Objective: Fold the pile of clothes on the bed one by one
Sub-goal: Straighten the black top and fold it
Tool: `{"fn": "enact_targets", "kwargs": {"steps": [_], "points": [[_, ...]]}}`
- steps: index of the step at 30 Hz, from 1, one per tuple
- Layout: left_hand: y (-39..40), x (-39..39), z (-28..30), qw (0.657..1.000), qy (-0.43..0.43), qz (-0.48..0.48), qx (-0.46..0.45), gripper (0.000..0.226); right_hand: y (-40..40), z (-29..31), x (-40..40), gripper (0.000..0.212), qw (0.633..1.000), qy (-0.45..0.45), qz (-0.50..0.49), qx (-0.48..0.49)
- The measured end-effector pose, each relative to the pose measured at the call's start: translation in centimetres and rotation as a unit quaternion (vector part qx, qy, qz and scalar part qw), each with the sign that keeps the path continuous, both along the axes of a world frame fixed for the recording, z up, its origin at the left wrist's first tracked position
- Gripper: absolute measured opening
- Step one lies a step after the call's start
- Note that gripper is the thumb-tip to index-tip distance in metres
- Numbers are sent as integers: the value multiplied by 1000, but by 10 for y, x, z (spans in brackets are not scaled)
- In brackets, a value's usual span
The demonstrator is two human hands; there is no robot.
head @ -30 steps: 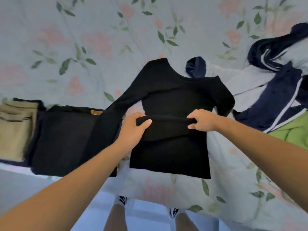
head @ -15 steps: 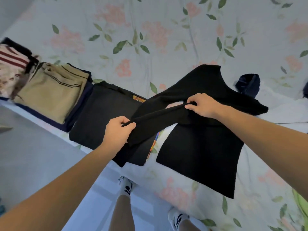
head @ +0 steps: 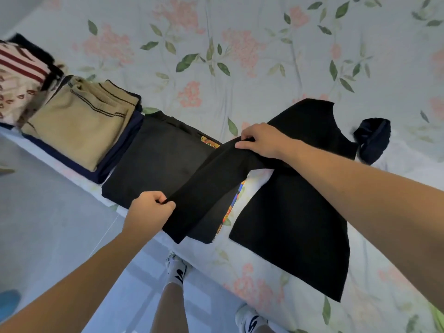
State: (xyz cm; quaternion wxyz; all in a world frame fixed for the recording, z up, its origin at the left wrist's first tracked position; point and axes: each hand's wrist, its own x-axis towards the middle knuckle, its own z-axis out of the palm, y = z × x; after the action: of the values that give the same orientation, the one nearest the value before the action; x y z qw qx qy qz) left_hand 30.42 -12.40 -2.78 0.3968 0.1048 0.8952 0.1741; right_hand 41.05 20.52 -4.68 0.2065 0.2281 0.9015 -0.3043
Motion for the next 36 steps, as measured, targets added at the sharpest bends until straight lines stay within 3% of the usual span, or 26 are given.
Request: {"fn": "enact_targets", "kwargs": {"steps": [3,6,9,14,18,21,24,29,33,36], "points": [[1,3,1,984,109,-127,-58,34,1,-18,12,34,1000,-18,-17,-14],[21,7,1,962,173,-210,-30,25,11,-21,31,17,995,-49,-56,-64],[48,12,-3,945,192,-264,10,42,29,-18,49,9,993,-97,-43,-53],[102,18,-8,971,102,-212,42,49,60,-18,71,24,986,-149,9,68],[145,21,-14,967,76,-236,59,53,90,-21,84,27,974,-173,31,143],[172,22,-21,963,73,-249,67,47,112,-20,90,34,977,-167,23,129],[191,18,-31,961,67,-256,77,31,130,-13,79,34,986,-111,30,117],[196,7,-44,968,73,-210,115,28,155,-16,58,39,991,-29,-12,134],[202,5,-46,962,109,-238,84,30,165,-33,79,23,989,-132,-30,62],[218,4,-47,956,98,-272,41,40,180,-32,93,24,987,-149,-29,60]]}}
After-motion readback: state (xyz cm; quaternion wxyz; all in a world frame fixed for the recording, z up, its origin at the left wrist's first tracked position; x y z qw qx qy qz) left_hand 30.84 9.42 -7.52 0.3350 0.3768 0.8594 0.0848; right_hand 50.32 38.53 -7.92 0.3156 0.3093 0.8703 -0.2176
